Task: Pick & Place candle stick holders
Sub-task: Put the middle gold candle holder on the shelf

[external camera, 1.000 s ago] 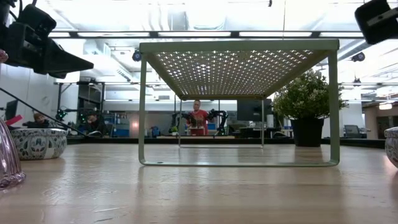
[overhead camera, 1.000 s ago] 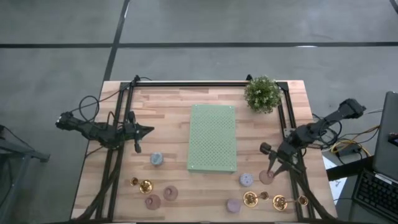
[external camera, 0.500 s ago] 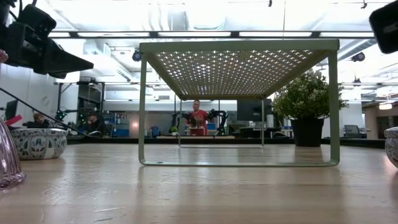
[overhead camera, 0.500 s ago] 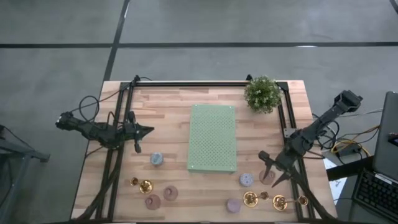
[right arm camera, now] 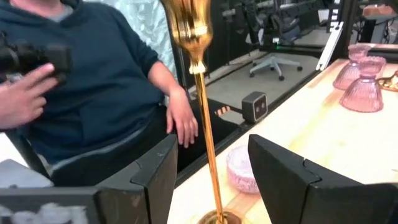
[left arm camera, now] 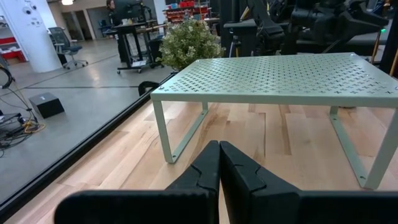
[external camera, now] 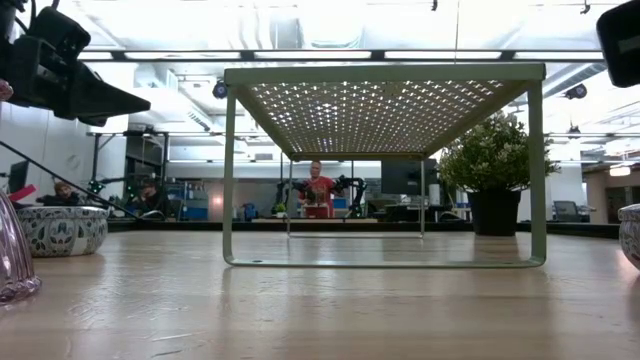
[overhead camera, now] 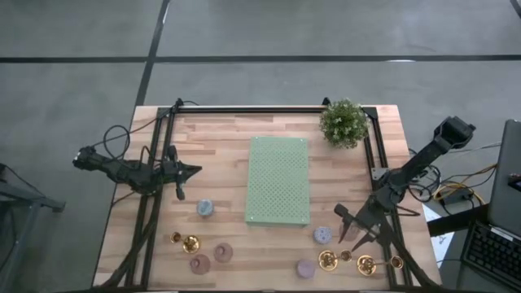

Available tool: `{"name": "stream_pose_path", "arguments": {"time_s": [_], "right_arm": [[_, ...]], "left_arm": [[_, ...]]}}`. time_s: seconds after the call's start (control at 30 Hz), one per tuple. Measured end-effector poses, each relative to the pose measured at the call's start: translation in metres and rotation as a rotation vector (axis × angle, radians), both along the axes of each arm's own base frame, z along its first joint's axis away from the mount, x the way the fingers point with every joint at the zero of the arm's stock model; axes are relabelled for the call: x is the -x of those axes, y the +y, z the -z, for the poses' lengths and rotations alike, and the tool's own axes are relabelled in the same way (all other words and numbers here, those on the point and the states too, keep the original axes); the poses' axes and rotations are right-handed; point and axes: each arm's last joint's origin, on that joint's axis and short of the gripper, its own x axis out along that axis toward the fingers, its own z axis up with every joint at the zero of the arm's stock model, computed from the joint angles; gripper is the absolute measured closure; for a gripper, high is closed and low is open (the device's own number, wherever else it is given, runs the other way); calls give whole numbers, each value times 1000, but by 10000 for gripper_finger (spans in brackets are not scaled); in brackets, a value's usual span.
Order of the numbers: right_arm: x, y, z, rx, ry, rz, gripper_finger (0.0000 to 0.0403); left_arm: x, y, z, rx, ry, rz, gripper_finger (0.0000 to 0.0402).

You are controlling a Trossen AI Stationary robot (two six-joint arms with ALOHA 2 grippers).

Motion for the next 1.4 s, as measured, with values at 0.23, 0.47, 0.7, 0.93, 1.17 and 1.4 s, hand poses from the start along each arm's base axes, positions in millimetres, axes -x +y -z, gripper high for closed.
{"name": "stream_pose_path", "arguments": {"time_s": [0.23, 0.47, 0.7, 0.93, 1.17, 1.4], "right_arm": [[-14, 12, -4, 49, -9, 7, 211], [-25, 22, -5, 67, 18, -28, 211], [-29, 32, -12, 68, -5, -87, 224], [-31, 34, -13, 82, -23, -93, 260], [-30, 34, -14, 92, -44, -96, 304], [-30, 33, -15, 97, -66, -98, 347]], "left_arm": [[0, 0, 0, 0, 0, 0, 387], [0, 0, 0, 0, 0, -1, 387], [0, 0, 0, 0, 0, -1, 388], [0, 0, 0, 0, 1, -1, 387], [0, 0, 0, 0, 0, -1, 387], [0, 0, 0, 0, 0, 0, 387]]}}
